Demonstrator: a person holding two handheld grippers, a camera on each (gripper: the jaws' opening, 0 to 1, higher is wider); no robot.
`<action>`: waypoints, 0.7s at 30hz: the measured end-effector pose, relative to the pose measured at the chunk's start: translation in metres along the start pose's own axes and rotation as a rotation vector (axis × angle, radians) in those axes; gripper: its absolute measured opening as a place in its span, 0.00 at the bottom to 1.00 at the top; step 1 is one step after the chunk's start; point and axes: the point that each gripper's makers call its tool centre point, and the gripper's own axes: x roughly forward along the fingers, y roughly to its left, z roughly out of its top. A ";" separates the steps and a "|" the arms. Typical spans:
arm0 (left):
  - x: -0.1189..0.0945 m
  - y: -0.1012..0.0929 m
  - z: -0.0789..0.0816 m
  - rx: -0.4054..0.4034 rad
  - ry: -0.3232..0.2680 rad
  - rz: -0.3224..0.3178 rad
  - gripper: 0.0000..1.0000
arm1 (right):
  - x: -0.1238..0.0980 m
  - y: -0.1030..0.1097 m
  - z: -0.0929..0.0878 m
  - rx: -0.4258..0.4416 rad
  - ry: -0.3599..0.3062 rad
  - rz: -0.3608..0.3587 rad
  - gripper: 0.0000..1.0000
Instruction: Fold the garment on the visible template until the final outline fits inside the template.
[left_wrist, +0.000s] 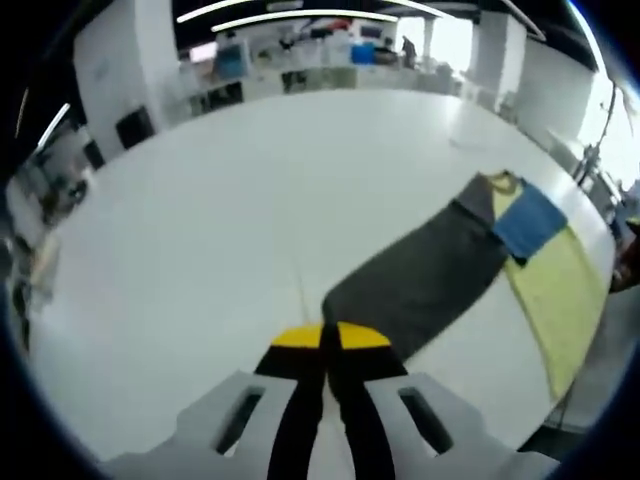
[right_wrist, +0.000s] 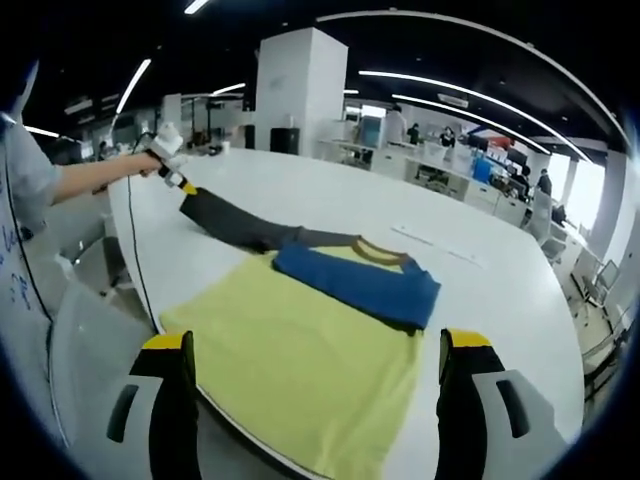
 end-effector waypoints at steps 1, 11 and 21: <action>-0.002 0.000 0.003 0.004 -0.006 0.001 0.00 | -0.001 0.002 -0.001 0.000 0.001 0.001 1.00; -0.015 -0.020 0.026 -0.039 -0.051 -0.042 0.00 | -0.008 -0.001 -0.010 0.015 -0.002 -0.003 1.00; -0.022 -0.041 0.043 0.012 -0.063 -0.050 0.00 | -0.012 0.002 -0.014 0.029 -0.006 0.019 1.00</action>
